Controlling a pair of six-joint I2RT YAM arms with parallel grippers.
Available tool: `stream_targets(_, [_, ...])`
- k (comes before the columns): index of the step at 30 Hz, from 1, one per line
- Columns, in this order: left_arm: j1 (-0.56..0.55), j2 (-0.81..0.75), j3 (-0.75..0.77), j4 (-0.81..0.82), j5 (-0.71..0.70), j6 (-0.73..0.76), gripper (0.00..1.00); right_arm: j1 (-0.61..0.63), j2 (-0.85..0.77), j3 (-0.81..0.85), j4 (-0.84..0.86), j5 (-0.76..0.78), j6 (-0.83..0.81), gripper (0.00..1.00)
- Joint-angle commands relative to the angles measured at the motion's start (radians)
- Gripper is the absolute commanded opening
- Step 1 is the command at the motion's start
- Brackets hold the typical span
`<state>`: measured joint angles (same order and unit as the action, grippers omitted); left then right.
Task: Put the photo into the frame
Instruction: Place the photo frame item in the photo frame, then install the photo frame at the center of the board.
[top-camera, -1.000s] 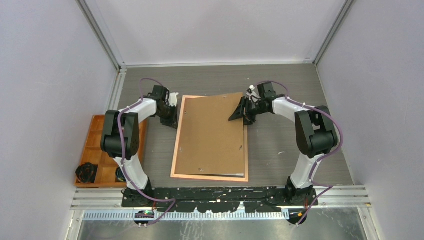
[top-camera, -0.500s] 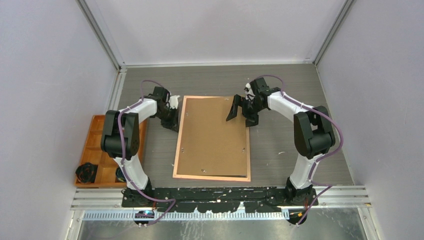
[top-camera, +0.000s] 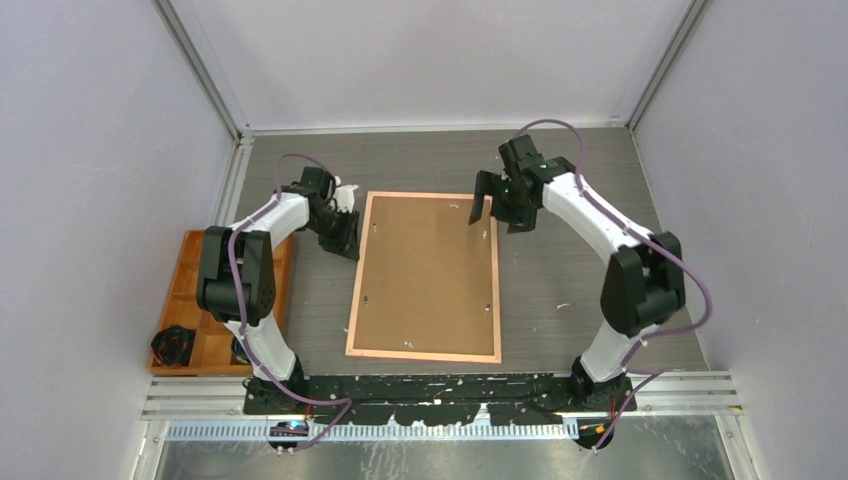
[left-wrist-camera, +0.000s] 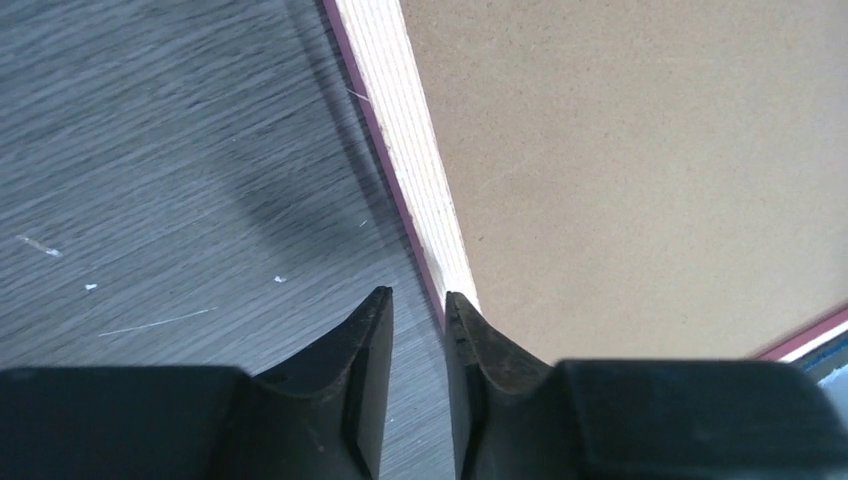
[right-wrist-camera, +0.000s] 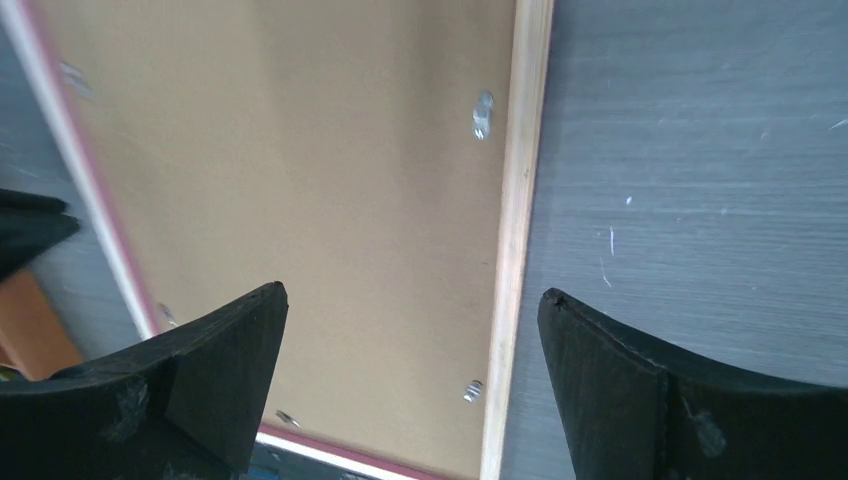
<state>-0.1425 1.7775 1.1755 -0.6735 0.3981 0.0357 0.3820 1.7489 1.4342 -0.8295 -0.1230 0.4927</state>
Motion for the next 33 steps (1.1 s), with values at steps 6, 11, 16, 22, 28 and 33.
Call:
stream_targets(6, [0.041,-0.052,0.033,-0.085,0.115,0.042,0.32,-0.011,-0.384,-0.301,0.673,-0.092,0.251,1.00])
stream_targets(11, [0.041,-0.037,0.020,-0.093,0.155,0.035,0.31,0.097,-0.284,-0.273,0.634,-0.142,0.244,0.99])
stream_targets(16, [0.041,-0.007,0.000,-0.107,0.164,0.053,0.30,0.289,-0.257,-0.294,0.610,0.024,0.222,0.88])
stream_targets(22, [0.041,0.028,-0.014,-0.097,0.149,0.066,0.25,0.397,-0.241,-0.393,0.692,0.052,0.272,0.85])
stream_targets(28, [0.041,0.062,0.001,-0.091,0.151,0.066,0.19,0.440,-0.227,-0.433,0.722,0.048,0.289,0.81])
stream_targets(33, [0.041,0.080,-0.004,-0.085,0.155,0.066,0.12,0.454,-0.194,-0.457,0.787,-0.001,0.328,0.75])
